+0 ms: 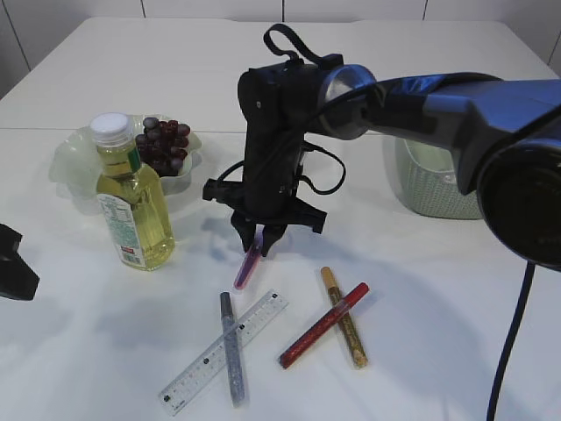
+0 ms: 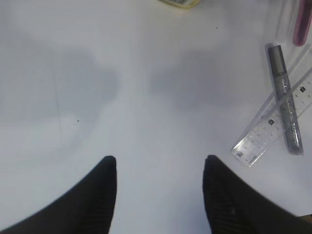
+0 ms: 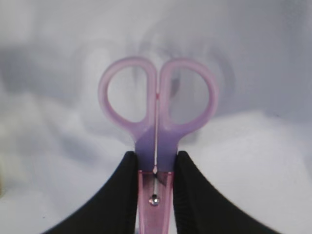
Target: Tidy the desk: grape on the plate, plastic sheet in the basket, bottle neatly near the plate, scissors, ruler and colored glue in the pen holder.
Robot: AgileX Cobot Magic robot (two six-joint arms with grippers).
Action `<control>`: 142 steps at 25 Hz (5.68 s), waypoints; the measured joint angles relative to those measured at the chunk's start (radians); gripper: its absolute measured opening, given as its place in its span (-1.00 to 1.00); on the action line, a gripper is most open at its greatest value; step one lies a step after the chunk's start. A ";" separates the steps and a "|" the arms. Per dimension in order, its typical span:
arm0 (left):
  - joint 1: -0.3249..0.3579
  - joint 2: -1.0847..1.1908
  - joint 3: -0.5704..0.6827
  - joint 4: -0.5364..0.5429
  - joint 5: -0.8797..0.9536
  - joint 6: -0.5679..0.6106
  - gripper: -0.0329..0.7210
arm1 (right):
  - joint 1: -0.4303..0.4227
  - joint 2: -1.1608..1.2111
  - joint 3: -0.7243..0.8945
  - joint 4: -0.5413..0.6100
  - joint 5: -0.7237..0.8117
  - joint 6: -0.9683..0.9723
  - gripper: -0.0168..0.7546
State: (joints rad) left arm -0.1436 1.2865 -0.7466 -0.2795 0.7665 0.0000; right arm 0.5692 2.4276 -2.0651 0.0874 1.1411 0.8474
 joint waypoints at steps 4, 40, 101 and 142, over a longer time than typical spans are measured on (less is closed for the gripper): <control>0.000 0.000 0.000 0.000 0.000 0.000 0.19 | -0.018 0.000 -0.060 0.029 0.029 -0.064 -0.51; 0.000 0.000 0.000 0.024 0.081 0.000 0.19 | -0.305 -0.009 -0.454 0.382 0.104 -0.797 -0.51; 0.000 0.000 0.000 0.062 0.188 0.000 0.19 | -0.305 0.135 -0.454 0.471 -0.335 -1.470 -0.34; 0.000 0.000 -0.002 0.108 0.165 0.000 0.19 | -0.018 -0.588 0.332 -0.087 0.109 -0.750 -0.33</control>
State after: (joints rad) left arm -0.1436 1.2865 -0.7487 -0.1718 0.9318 0.0000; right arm 0.5513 1.8399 -1.7327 0.0000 1.2501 0.0976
